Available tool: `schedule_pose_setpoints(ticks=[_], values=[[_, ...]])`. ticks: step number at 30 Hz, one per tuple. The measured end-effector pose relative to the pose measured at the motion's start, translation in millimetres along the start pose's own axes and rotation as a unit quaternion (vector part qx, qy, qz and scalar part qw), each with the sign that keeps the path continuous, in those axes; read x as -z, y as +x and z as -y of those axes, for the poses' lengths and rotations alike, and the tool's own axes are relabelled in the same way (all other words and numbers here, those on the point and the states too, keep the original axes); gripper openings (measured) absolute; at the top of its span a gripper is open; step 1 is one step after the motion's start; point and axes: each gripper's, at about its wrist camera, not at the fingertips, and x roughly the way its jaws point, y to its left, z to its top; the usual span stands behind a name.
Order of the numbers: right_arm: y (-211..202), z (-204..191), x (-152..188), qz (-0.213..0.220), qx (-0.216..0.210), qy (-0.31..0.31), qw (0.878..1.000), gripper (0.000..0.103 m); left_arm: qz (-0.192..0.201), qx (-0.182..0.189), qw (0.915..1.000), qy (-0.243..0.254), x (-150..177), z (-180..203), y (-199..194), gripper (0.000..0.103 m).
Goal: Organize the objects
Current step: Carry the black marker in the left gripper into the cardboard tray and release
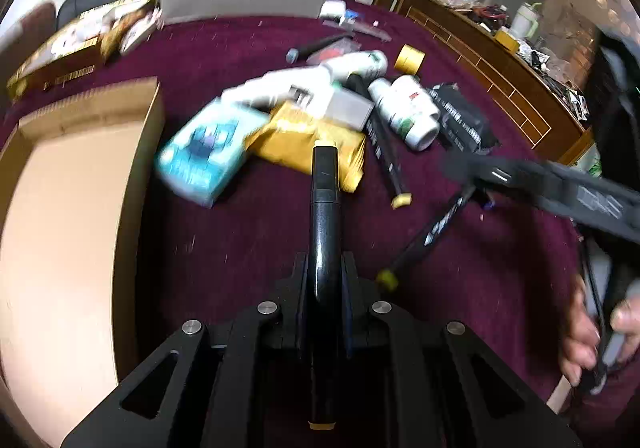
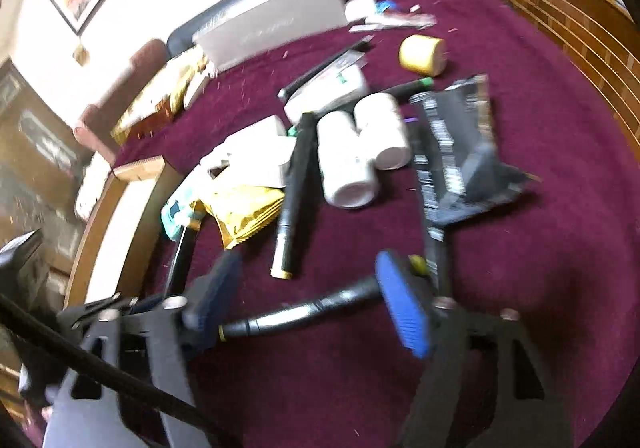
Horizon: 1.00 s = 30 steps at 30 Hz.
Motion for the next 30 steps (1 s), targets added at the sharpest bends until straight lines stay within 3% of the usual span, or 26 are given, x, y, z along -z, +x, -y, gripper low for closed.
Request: schedule_pose_setpoints(ticks=[1, 6, 13, 14, 16, 18, 24, 30], values=[[9.4, -4.8, -3.5, -0.011, 0.004, -0.005, 1.000, 0.052, -0.010, 0.007, 0.9999, -0.006, 3.0, -1.8, 2.8, 0.011], [41.0, -11.7, -18.4, -0.043, 0.035, -0.004, 0.998, 0.037, -0.005, 0.007, 0.9999, -0.011, 3.0, -2.5, 9.3, 0.011], [55.7, -13.3, -35.2, -0.039, 0.084, 0.010, 0.996, 0.034, 0.035, -0.008, 0.9993, -0.004, 6.5, 1.0, 13.5, 0.012], [56.8, -14.6, -36.0, -0.037, 0.094, 0.008, 0.995, 0.031, 0.039, -0.010, 0.9992, -0.006, 7.5, 1.3, 13.4, 0.012], [59.9, -20.3, -34.8, -0.031, 0.135, -0.010, 0.990, 0.013, 0.043, -0.012, 0.9990, -0.003, 10.0, 2.1, 11.6, 0.011], [59.9, -23.6, -32.5, -0.026, 0.148, -0.027, 0.988, 0.012, 0.040, 0.003, 0.9991, -0.010, 11.6, -1.5, 8.9, 0.011], [36.1, -15.5, -23.4, -0.004, 0.111, -0.006, 0.994, 0.012, 0.060, 0.022, 0.9973, -0.037, 27.1, -15.6, -15.1, 0.011], [-17.6, -22.3, -7.7, 0.031, 0.061, 0.001, 0.998, 0.012, 0.116, 0.043, 0.9907, -0.057, 41.1, -28.2, -69.6, 0.011]])
